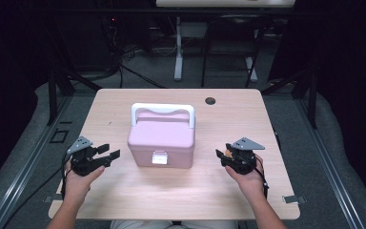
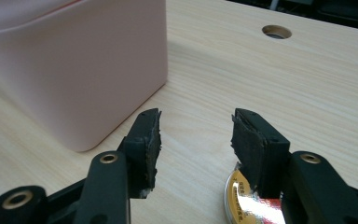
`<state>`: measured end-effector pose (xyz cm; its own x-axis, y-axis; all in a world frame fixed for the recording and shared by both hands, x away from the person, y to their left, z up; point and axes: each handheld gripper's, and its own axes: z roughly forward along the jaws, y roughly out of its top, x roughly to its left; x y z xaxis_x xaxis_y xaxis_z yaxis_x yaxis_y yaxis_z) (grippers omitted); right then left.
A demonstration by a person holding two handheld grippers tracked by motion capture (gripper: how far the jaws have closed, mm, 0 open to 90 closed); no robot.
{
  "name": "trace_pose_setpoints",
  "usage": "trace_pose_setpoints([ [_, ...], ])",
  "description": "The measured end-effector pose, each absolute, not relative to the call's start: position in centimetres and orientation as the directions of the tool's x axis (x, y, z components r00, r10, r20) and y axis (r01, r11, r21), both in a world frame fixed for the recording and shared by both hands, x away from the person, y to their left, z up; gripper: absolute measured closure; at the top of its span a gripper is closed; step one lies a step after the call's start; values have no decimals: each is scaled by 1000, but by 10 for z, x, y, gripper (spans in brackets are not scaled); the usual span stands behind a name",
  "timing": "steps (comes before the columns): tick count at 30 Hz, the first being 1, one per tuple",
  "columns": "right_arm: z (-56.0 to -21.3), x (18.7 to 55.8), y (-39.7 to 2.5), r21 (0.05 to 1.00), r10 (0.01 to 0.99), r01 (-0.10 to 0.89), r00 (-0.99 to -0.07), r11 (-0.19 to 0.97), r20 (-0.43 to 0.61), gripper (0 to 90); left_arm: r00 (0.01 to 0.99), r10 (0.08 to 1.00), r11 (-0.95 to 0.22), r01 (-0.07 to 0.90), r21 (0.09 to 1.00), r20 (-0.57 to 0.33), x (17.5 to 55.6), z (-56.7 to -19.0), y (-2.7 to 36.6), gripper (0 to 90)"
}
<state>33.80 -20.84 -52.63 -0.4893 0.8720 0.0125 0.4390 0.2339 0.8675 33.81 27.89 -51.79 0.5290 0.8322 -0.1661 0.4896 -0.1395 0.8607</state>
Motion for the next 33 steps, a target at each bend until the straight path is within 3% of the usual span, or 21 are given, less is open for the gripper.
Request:
trace_pose_setpoints([
  [8,-537,335,-200,848,882,457,-471,268,-24,514,527,844,-198,478,856,-99,336,-528,269,467],
  [25,-540,334,-193,858,876,455,-482,236,14,540,507,843,-141,528,837,-179,342,-536,272,551],
  [33,-540,332,-184,869,874,441,-485,225,19,541,523,835,-153,517,842,-170,339,-532,270,570],
])
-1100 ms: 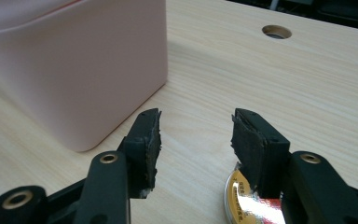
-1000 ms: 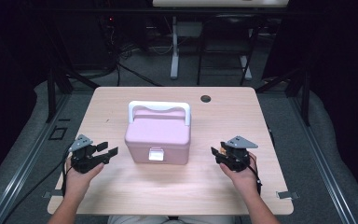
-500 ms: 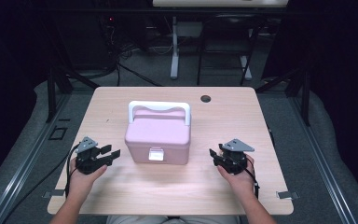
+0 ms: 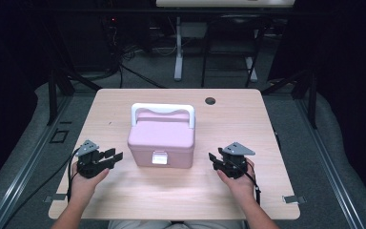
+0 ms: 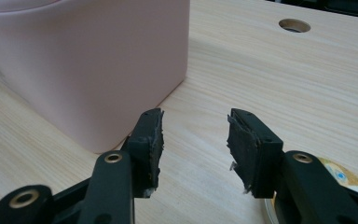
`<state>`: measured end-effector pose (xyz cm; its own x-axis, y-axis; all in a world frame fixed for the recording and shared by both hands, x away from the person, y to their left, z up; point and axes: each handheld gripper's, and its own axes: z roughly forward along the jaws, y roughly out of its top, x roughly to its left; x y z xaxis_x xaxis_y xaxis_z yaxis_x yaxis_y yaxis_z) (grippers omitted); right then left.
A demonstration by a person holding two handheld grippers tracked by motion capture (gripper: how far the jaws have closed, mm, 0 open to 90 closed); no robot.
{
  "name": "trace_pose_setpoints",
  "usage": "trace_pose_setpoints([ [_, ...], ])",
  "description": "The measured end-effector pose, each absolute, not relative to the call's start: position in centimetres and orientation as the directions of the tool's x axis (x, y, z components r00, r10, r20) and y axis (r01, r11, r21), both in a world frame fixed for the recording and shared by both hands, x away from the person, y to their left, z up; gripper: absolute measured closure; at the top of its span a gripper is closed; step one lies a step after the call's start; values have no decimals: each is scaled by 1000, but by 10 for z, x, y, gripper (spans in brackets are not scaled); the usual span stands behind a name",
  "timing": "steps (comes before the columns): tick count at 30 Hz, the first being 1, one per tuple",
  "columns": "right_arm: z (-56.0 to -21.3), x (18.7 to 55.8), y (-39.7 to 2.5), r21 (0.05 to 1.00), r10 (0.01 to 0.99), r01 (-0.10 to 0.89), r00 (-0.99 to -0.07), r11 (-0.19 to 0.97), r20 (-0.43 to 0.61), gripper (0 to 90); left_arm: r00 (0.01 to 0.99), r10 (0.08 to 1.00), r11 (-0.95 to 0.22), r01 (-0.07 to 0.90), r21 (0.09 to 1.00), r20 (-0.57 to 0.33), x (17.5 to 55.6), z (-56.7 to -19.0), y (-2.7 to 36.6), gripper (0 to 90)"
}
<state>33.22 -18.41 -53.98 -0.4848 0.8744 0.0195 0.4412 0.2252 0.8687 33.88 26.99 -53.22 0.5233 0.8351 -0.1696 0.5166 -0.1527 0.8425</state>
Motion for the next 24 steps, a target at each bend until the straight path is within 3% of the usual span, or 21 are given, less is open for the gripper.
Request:
trace_pose_setpoints([
  [9,-530,340,-173,849,880,478,-474,224,35,557,467,862,-99,536,838,-197,353,-512,267,595],
  [13,-528,347,-162,850,870,460,-492,256,3,593,454,875,-115,535,837,-170,365,-509,264,616],
  [24,-538,365,-155,849,874,500,-474,170,104,635,464,863,-98,542,835,-199,380,-526,260,660],
])
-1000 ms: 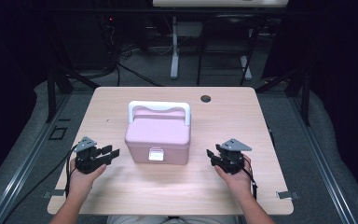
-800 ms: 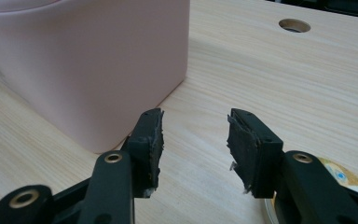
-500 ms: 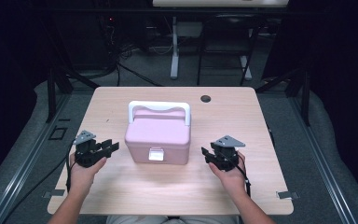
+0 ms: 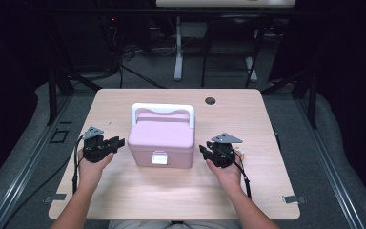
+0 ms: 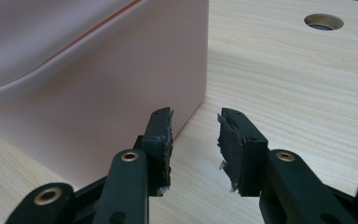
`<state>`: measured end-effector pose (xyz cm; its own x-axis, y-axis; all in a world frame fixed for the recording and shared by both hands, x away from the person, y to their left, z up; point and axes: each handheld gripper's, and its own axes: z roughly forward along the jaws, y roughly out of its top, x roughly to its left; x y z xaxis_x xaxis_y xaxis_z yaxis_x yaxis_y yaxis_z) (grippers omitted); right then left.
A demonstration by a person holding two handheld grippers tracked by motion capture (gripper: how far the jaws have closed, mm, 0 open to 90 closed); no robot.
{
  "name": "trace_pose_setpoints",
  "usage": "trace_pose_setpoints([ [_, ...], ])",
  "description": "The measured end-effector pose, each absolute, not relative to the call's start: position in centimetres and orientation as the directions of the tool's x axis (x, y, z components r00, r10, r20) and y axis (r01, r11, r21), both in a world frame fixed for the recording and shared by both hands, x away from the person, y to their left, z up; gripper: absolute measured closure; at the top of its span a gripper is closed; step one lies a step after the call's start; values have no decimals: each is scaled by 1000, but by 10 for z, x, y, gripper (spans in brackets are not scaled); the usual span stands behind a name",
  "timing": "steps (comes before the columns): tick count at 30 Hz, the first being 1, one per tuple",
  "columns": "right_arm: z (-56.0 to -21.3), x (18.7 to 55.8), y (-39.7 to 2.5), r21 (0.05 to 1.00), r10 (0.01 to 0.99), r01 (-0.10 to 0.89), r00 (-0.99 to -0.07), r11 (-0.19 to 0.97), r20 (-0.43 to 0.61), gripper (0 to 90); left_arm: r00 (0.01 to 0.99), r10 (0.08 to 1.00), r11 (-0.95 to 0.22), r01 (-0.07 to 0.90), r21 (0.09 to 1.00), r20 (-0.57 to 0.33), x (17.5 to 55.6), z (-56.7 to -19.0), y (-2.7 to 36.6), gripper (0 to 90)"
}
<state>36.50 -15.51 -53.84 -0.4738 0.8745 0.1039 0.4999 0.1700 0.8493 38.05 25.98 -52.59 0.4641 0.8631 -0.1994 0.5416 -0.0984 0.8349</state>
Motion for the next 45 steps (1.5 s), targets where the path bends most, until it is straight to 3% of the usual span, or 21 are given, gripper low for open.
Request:
trace_pose_setpoints([
  [10,-547,368,-151,858,869,489,-481,156,117,626,515,838,-136,519,844,-181,377,-531,247,656],
  [22,-548,366,-142,863,862,480,-494,159,116,616,505,845,-138,522,842,-175,374,-538,241,660],
  [38,-548,358,-132,862,861,474,-499,182,93,842,514,833,-136,548,826,-204,365,-534,232,884],
  [45,-545,356,-130,852,868,482,-491,203,71,896,500,843,-135,553,822,-199,362,-532,227,899],
])
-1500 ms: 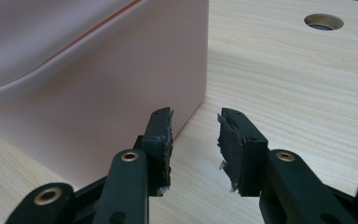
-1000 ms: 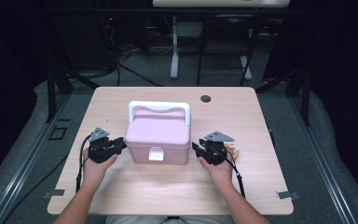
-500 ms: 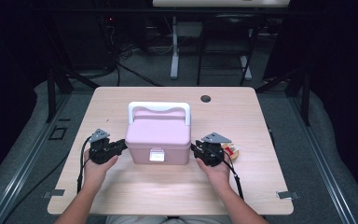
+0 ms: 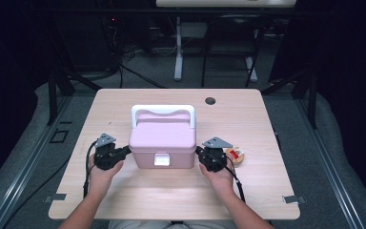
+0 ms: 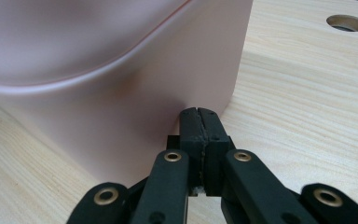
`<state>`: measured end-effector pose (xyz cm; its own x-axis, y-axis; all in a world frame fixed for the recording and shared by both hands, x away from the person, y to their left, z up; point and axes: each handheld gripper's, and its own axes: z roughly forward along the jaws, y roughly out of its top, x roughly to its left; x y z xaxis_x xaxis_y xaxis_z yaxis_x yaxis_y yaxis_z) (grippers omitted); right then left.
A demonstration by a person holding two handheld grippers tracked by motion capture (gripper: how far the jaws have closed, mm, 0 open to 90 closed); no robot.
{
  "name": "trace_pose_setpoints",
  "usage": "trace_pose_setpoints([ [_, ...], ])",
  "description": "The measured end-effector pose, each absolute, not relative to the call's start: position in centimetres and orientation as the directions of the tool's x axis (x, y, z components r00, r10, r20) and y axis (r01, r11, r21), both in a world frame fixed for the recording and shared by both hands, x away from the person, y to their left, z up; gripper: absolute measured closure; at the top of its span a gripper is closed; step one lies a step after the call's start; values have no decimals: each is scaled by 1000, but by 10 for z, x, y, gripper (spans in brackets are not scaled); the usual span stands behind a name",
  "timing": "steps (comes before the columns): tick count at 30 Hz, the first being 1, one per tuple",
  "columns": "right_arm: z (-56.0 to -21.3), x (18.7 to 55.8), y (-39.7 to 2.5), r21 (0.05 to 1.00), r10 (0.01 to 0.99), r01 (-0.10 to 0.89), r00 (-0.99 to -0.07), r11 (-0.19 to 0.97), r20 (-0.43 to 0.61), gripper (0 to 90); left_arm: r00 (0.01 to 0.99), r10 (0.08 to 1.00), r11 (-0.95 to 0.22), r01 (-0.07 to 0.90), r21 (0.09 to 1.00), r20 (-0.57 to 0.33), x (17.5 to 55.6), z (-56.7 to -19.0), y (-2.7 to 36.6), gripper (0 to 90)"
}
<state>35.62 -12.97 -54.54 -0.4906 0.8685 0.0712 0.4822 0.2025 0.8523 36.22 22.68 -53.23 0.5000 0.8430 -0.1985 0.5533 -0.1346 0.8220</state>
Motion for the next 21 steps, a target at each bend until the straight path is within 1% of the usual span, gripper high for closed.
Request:
trace_pose_setpoints([
  [11,-540,357,-132,830,859,499,-509,248,49,896,498,841,-131,569,811,-214,363,-529,224,899],
  [17,-539,356,-135,826,859,510,-508,241,63,897,503,831,-115,574,811,-238,361,-525,224,899],
  [21,-539,354,-137,824,861,511,-506,243,60,897,508,829,-122,574,810,-236,359,-525,222,899],
])
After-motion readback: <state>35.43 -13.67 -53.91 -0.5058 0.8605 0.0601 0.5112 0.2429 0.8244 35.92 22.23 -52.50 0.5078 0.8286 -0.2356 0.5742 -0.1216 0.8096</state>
